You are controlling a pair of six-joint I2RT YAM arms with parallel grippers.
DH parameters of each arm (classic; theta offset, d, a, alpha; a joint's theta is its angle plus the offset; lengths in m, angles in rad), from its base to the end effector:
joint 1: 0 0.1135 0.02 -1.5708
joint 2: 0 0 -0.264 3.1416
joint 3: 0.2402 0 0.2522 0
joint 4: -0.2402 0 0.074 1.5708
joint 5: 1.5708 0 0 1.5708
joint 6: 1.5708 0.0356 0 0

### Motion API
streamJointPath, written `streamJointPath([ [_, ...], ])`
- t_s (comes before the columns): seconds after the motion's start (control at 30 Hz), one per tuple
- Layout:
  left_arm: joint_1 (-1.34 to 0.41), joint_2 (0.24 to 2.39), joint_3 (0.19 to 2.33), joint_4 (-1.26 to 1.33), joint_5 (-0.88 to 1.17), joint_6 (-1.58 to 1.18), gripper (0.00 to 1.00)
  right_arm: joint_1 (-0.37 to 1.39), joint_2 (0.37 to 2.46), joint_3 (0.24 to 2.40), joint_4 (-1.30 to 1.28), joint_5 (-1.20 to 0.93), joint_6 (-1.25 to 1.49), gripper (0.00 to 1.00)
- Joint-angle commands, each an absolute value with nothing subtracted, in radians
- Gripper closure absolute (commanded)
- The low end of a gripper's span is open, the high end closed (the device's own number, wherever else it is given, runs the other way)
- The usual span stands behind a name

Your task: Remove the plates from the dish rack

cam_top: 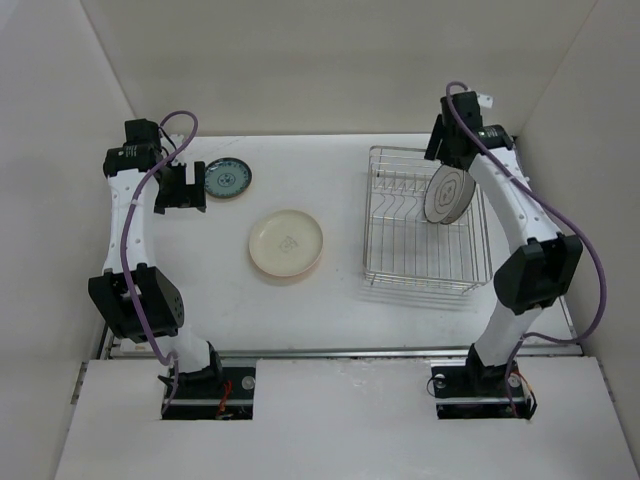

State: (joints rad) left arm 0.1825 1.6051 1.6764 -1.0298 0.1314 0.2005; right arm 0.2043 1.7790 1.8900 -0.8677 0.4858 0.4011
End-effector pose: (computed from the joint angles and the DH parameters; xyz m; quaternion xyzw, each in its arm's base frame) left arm 0.3273 0.0557 0.3652 0.0284 0.9512 -0.0042 0.3072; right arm 0.3834 0.0625 0.3861 0.1823 0.8777 -0.0963 0.4326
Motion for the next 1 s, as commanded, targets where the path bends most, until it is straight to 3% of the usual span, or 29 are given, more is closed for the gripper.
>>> streamJointPath([
  [0.0,0.179,1.569,1.671,-1.037,0.141,0.209,0.0,0.177,1.77,1.846,-0.865,0.42,0.42,0.19],
  [0.47,0.179,1.569,1.671,-1.037,0.141,0.209,0.0,0.129,1.874,1.773,-0.801,0.348,0.411,0.29],
  [0.57,0.179,1.569,1.671,-1.037,0.141,0.209,0.0,0.12,1.902,1.773,-0.792,0.324,0.402,0.39],
  [0.7,0.179,1.56,1.671,-1.037,0.141,0.209,0.0,0.12,1.927,1.773,-0.792,0.324,0.402,0.66],
  [0.83,0.179,1.56,1.671,-1.037,0.141,0.209,0.0,0.12,1.916,1.785,-0.792,0.345,0.391,0.86],
  [0.97,0.179,1.56,1.671,-1.037,0.141,0.209,0.0,0.13,1.884,1.838,-0.848,0.438,0.353,1.0],
])
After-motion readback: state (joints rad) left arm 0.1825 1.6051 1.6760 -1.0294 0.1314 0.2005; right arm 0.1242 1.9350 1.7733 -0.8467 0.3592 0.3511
